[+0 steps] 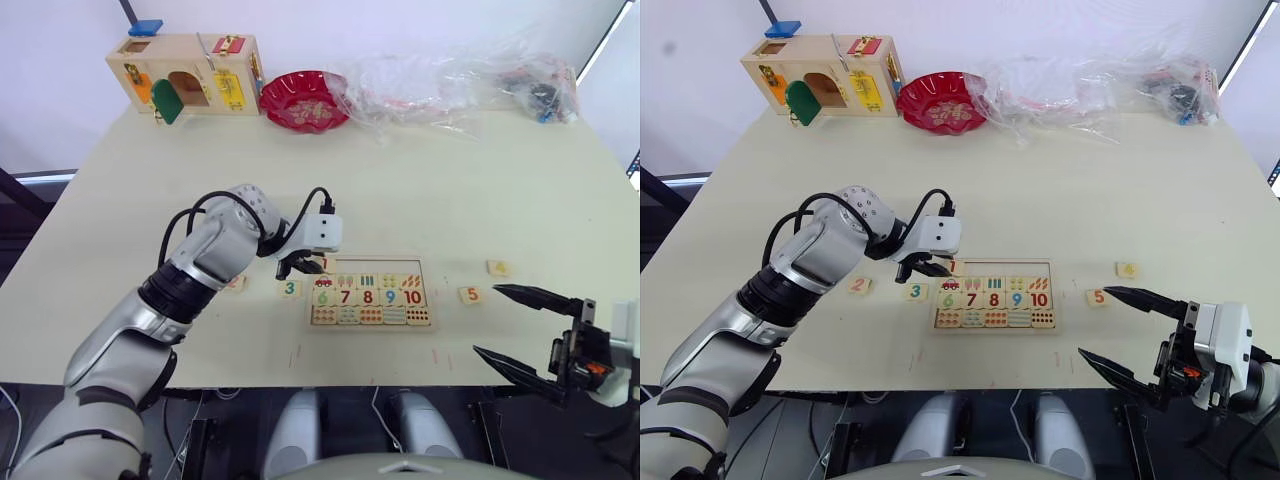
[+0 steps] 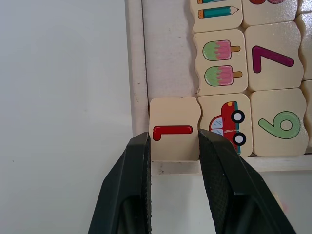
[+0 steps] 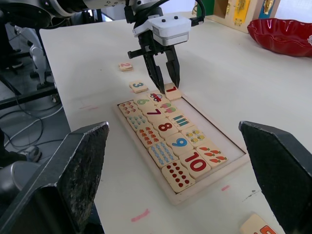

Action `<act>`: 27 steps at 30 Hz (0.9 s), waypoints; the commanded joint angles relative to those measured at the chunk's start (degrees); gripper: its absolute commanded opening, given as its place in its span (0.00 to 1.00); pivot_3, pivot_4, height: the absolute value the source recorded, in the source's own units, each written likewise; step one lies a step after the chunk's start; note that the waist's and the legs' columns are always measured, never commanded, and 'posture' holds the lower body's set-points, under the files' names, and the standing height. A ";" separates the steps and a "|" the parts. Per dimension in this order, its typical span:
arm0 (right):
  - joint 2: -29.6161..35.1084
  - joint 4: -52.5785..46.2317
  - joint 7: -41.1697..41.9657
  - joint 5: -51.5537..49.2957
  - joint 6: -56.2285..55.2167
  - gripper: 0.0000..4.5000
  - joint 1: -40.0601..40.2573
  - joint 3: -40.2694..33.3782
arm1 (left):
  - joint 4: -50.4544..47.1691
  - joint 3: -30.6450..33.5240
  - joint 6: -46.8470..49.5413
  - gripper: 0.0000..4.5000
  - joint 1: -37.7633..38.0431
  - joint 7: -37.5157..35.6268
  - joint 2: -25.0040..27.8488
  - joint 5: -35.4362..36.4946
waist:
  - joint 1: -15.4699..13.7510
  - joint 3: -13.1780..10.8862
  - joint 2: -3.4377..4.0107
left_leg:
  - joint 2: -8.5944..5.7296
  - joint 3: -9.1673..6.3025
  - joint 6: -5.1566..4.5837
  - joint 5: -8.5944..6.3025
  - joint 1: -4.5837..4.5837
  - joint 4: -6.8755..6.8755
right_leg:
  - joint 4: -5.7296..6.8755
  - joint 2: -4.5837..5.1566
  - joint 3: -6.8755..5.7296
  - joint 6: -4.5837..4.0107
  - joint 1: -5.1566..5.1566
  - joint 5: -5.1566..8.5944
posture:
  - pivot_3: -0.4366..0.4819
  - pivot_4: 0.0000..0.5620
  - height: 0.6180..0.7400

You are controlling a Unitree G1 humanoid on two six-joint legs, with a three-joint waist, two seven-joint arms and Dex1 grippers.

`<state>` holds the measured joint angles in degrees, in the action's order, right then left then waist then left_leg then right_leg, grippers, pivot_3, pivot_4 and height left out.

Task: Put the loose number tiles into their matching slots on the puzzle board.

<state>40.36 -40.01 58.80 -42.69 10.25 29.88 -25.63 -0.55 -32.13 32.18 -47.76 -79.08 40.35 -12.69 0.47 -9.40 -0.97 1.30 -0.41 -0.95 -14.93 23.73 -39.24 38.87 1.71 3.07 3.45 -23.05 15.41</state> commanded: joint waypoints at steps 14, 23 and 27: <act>-0.24 -1.56 0.29 -0.31 -0.99 1.00 0.56 -1.47 | -1.22 -0.44 -0.18 0.22 -0.23 -1.08 0.47 -1.29 | 0.06 0.00 0.00 | 0.00 0.00 0.00 0.00 0.00 0.00 | 0.00 0.00 0.01 0.00 0.00 0.00 | 0.48 0.27 1.00; -0.21 -1.21 0.40 -0.42 -0.95 1.00 0.42 -1.56 | -0.73 -0.47 -0.20 0.22 -0.40 -1.12 0.20 -1.53 | 0.07 0.00 0.00 | 0.00 0.00 0.00 0.00 -0.01 0.00 | 0.00 0.00 0.01 0.00 0.00 0.00 | 0.48 0.27 1.00; -0.28 -1.08 0.41 -0.38 -1.01 1.00 0.46 -1.61 | -0.36 -0.38 -0.40 0.22 -0.65 -1.03 0.14 -1.57 | 0.08 0.00 0.00 | 0.00 0.00 0.00 0.00 -0.01 0.00 | 0.00 0.00 0.01 0.00 0.00 0.00 | 0.48 0.27 1.00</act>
<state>40.27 -39.97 59.13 -42.69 10.07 30.46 -25.63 -0.68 -32.12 31.99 -47.77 -79.68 40.35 -13.84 0.55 -9.40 -0.97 1.30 -0.41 -0.95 -14.93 23.73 -39.24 38.87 1.71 3.08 3.45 -23.05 15.41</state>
